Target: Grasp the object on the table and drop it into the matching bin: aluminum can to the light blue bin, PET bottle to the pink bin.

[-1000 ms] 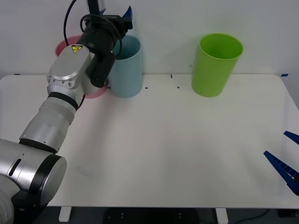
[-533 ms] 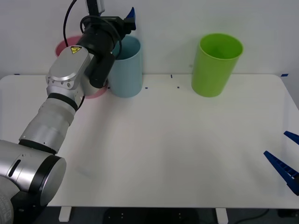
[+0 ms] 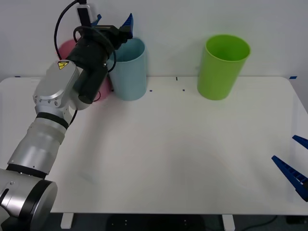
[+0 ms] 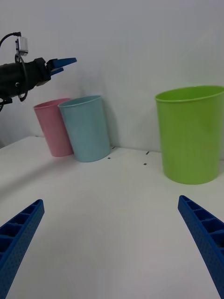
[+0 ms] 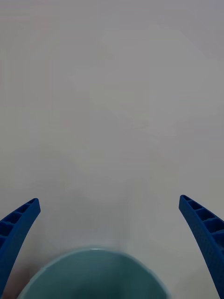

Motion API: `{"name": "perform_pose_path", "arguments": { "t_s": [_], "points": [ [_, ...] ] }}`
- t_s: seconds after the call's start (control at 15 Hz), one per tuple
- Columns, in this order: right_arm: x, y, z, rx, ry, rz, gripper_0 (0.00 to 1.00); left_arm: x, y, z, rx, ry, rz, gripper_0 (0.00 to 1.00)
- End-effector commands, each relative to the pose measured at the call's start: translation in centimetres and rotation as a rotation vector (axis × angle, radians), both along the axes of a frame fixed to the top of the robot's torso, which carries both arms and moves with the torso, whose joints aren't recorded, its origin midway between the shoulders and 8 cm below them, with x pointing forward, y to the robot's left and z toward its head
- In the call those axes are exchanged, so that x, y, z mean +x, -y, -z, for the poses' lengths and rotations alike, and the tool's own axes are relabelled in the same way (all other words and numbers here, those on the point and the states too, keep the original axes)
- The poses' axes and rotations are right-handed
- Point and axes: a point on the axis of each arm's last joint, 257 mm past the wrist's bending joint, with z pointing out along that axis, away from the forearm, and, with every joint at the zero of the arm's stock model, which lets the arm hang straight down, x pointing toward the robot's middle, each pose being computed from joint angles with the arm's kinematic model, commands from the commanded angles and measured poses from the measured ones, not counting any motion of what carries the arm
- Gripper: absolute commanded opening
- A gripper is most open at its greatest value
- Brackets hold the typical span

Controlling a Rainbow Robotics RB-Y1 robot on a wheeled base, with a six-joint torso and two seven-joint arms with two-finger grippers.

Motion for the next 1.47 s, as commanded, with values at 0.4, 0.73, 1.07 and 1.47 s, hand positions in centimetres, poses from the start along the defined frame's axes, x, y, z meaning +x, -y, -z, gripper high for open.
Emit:
{"name": "perform_pose_path", "arguments": {
  "t_s": [0.4,0.73,1.07,1.47],
  "points": [
    [0.0,0.0,0.0,0.000,0.000,0.000,1.00,-5.9,-4.1,2.6,-0.008,0.022,0.052,1.00],
    [0.0,0.0,0.0,0.000,0.000,0.000,1.00,-11.0,-8.3,5.1,0.009,0.008,0.111,1.00],
    [0.0,0.0,0.0,0.000,0.000,0.000,1.00,-16.5,-13.6,7.7,0.112,0.010,0.189,1.00],
    [0.0,0.0,0.0,0.000,0.000,0.000,1.00,-22.2,-18.9,9.1,0.182,-0.004,0.243,1.00]
  ]
}}
